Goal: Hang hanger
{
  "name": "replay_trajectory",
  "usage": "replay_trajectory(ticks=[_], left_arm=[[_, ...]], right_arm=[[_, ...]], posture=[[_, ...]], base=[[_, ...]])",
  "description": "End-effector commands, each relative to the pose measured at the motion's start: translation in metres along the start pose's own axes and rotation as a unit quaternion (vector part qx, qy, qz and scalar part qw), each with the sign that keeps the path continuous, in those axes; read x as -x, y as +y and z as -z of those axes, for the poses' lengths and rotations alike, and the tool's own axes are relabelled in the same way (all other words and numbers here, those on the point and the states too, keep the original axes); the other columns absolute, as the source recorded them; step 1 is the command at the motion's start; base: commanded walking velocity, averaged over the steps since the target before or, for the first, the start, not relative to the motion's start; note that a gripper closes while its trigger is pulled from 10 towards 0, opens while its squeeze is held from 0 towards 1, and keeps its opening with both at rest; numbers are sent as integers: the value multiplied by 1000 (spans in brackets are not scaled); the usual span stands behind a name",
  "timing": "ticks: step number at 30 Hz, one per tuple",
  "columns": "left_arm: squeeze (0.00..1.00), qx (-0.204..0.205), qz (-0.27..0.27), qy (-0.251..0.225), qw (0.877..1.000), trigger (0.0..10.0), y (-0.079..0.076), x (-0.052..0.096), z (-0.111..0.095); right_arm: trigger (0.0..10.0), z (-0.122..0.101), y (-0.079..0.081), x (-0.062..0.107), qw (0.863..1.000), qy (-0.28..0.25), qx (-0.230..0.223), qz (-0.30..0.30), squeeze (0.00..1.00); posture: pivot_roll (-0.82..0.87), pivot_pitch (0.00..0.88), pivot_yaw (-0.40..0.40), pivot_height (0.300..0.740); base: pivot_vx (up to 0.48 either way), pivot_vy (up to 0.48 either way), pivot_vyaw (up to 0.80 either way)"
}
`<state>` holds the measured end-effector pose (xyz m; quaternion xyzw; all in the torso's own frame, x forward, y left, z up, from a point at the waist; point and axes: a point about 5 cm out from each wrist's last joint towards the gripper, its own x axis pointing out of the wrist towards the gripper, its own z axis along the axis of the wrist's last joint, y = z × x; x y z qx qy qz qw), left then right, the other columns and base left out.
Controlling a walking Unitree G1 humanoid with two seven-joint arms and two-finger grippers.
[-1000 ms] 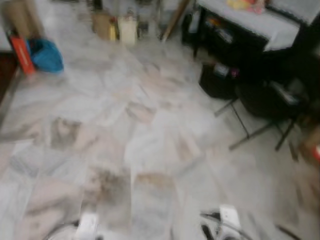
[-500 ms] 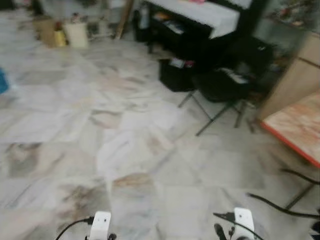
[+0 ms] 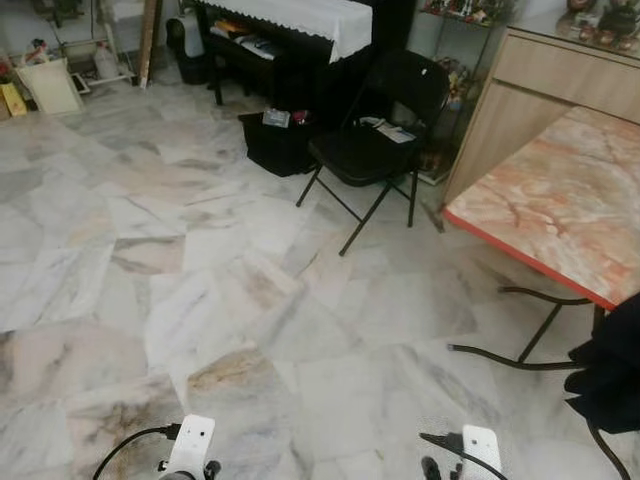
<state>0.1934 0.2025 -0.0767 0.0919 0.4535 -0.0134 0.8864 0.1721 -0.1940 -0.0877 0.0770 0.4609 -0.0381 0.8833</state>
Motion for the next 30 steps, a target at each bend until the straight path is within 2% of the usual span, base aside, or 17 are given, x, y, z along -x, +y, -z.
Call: replay_trajectory(ticks=[1, 2, 5, 6, 7, 8, 14, 17, 20, 26, 30], left_arm=[[0, -12, 4, 2, 1000, 10000, 0, 0, -2], [0, -16, 6, 4, 1000, 10000, 0, 0, -2], [0, -19, 9, 5, 1000, 10000, 0, -1, -2], [0, -20, 11, 4, 1000, 10000, -1, -1, -2], [0, -20, 12, 5, 1000, 10000, -2, -1, -2], [0, -21, 14, 4, 1000, 10000, -3, -1, -3], [0, -25, 15, 5, 1000, 10000, -7, -1, -1], [0, -27, 15, 11, 999, 10000, -8, 0, 4], [0, -25, 16, 15, 999, 10000, -9, 0, 7], [0, -26, 19, 20, 999, 10000, -9, 1, 10], [0, -27, 16, 22, 999, 10000, -4, 2, 12]], right_arm=[[7020, -2, 0, 0, 1000, -6, -4, 0, 0], [0, -4, 1, -1, 1000, -12, -4, -1, 0], [0, -5, 2, -1, 1000, -15, -14, -5, 0], [1529, -5, 2, -1, 1000, -14, -17, -6, 0], [9373, -4, 2, -1, 1000, -13, -19, -5, 0], [10000, -4, 1, 0, 1000, -11, -15, -3, 0], [10000, 1, -6, 1, 1000, 0, -22, 10, 0], [10000, 2, -8, 2, 999, 0, -29, 14, 0], [10000, 1, -8, 2, 1000, 4, -14, 9, 0], [10000, -2, -10, 1, 1000, -4, -28, 14, 0], [10000, -3, -11, 1, 999, -8, -29, 20, 0]], posture=[[-12, 0, -19, 740], [-16, 0, -14, 740], [-25, 0, -12, 740], [-25, 0, -13, 740], [-25, 0, -15, 740], [-24, 0, -17, 740], [-20, 0, -35, 740], [-26, 0, -45, 740], [-35, 0, -50, 740], [-55, 0, -47, 740], [-61, 0, -45, 740]], base=[[0, 0, 0], [0, 0, 0], [0, 0, 0], [0, 0, 0], [0, 0, 0], [0, 0, 0], [0, -58, 0], [0, -454, 0], [0, -461, 0], [0, -461, -602], [0, -461, 0]])
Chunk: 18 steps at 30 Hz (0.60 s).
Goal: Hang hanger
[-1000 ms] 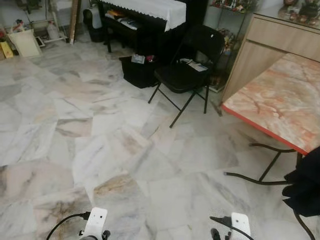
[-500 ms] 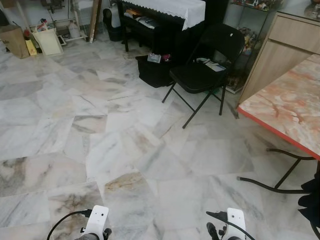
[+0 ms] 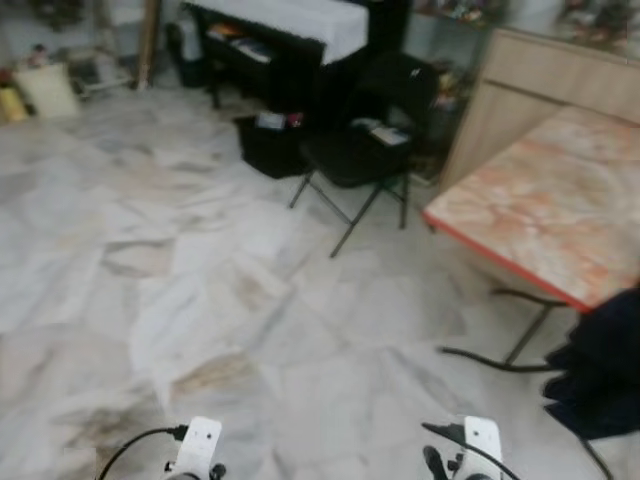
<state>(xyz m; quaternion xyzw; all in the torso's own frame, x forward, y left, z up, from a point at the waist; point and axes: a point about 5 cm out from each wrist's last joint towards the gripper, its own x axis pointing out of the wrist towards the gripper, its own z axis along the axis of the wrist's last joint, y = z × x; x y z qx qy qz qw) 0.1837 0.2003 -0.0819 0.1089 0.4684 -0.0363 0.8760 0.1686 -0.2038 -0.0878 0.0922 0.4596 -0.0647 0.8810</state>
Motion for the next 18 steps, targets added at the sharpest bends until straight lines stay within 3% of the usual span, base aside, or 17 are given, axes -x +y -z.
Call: replay_trajectory(ticks=[1, 4, 10, 18], left_arm=[[0, -1, 1, 6, 1000, 10000, 2, 0, 2], [0, -1, -2, 7, 1000, 10000, 9, 1, 4], [0, -6, 1, 9, 1000, 10000, 7, 1, 4], [0, -23, 12, 3, 1000, 10000, -4, -2, -8]], right_arm=[[10000, -4, -1, 0, 1000, -6, -2, 5, 0], [10000, 1, -3, 1, 1000, -3, -5, 11, 0], [10000, 4, -3, 1, 1000, 4, -7, 12, 0], [10000, 6, 0, 1, 1000, 2, -19, 8, 0]], posture=[[-57, 0, -46, 740], [-60, 0, -41, 740], [-65, 0, -36, 740], [-63, 0, -21, 740]], base=[[0, -461, 0], [0, -464, 0], [0, -461, 0], [0, -446, -677]])
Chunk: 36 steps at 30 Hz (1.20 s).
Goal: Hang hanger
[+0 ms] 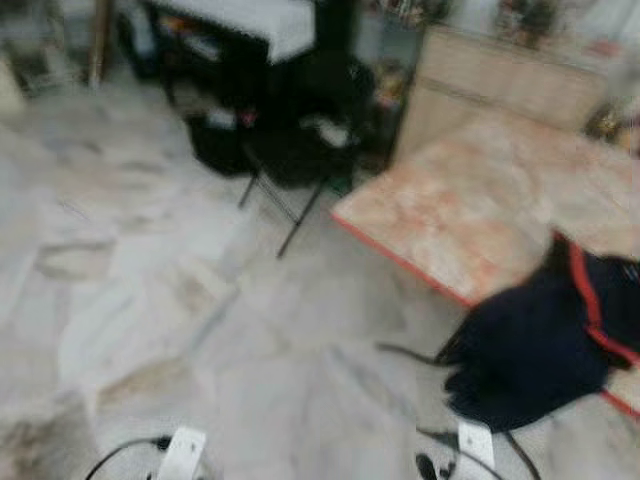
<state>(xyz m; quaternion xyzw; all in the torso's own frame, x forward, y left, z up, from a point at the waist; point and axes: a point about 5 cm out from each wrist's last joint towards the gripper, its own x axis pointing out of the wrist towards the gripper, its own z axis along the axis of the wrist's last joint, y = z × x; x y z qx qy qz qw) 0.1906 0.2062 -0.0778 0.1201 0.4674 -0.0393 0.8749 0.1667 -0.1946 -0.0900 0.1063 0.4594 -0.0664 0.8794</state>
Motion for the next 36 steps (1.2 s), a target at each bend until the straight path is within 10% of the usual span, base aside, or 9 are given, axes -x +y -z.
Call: replay_trajectory(ticks=[1, 36], left_arm=[[0, -10, 14, 2, 1000, 10000, -13, -1, -2], [0, -33, 37, 21, 999, 10000, -30, 1, 13]], right_arm=[[10000, 1, -8, 2, 1000, 1, -4, 13, 0], [10000, 9, -3, 2, 1000, 17, 17, 8, 0]], posture=[[-57, 0, -24, 740], [-51, 0, -32, 740]], base=[[0, -424, -669], [0, -125, -668]])
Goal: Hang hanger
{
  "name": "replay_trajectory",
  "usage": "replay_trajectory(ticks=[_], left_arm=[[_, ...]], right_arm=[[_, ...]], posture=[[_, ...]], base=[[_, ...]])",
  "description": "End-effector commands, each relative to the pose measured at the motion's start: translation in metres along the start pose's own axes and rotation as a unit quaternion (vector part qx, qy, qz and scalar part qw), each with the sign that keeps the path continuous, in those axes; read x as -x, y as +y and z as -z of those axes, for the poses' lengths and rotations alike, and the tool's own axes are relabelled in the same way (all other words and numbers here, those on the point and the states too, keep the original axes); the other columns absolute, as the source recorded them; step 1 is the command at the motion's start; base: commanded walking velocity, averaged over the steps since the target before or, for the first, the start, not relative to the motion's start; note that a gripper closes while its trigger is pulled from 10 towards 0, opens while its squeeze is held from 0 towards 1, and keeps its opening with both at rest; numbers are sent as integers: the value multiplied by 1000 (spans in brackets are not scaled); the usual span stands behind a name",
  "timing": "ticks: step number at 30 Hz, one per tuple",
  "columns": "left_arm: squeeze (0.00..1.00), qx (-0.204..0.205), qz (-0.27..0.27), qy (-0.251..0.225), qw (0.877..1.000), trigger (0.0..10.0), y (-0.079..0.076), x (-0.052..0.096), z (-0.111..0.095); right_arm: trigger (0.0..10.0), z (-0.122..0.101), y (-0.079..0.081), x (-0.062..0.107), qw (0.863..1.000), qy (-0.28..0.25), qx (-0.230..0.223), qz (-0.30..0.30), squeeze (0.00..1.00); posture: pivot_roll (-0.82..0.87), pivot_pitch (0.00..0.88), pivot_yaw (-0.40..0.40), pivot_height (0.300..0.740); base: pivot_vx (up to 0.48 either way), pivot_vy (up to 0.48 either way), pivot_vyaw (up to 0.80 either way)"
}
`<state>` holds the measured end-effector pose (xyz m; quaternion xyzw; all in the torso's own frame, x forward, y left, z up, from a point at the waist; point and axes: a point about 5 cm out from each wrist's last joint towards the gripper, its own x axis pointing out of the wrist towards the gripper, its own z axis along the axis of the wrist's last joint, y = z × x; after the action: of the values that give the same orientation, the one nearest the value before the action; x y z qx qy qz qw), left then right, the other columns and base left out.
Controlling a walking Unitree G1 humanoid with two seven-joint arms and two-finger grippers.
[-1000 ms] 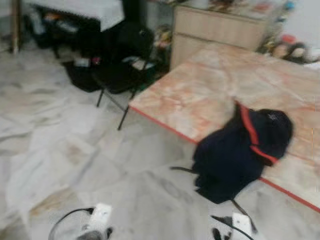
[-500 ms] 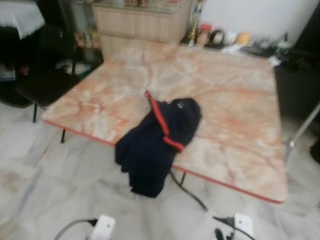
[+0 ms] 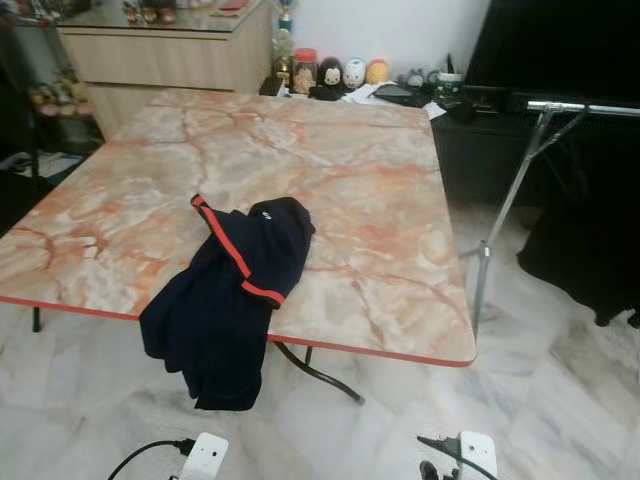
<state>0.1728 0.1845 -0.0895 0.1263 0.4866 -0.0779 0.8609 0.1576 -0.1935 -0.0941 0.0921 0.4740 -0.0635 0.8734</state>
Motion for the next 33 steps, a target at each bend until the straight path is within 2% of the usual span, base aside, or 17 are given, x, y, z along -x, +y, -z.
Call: replay_trajectory(ticks=[1, 8, 16, 24, 33], left_arm=[[0, -9, 4, 1, 1000, 10000, -4, -1, -4], [0, 0, -14, -3, 1000, 10000, -4, -2, -11], [0, 3, -18, -3, 1000, 10000, 0, -2, -11], [0, 5, -18, -4, 1000, 10000, 0, -2, -11], [0, 5, -20, -4, 1000, 10000, 2, -2, -11]], right_arm=[[10000, -1, -2, 0, 1000, 2, 4, 2, 0], [10000, -4, -3, 0, 1000, -3, 8, 5, 0], [10000, -6, -2, -1, 1000, -6, 6, 6, 0], [10000, -7, -2, -1, 1000, -8, -2, 5, 0], [10000, -10, -2, -1, 1000, -12, -3, 6, 0]], posture=[[-51, 0, -32, 740], [-49, 0, -36, 740], [-47, 0, -38, 740], [-50, 0, -38, 740], [-51, 0, -35, 740]], base=[[0, 0, -663], [0, 0, -143], [0, -300, 0], [0, -300, -668], [0, -301, 0]])
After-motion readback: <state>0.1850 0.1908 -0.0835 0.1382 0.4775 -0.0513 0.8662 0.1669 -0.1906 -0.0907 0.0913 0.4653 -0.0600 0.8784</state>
